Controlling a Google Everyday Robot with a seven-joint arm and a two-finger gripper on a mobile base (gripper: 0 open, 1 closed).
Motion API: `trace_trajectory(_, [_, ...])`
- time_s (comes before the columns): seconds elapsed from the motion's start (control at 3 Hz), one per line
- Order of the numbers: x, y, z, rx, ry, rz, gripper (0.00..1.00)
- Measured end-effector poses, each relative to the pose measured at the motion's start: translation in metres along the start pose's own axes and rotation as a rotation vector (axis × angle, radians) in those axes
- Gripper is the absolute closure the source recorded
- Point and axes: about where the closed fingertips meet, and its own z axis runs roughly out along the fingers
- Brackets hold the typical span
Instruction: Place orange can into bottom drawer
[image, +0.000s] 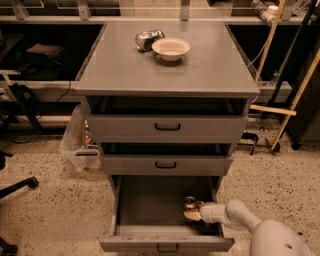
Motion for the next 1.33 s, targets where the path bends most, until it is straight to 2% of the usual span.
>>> trace_trajectory(0.33, [0.0, 0.0, 0.0, 0.0, 0.0, 0.0, 0.81])
trace_trajectory(1.33, [0.0, 0.0001, 0.0001, 0.0, 0.0, 0.0, 0.12])
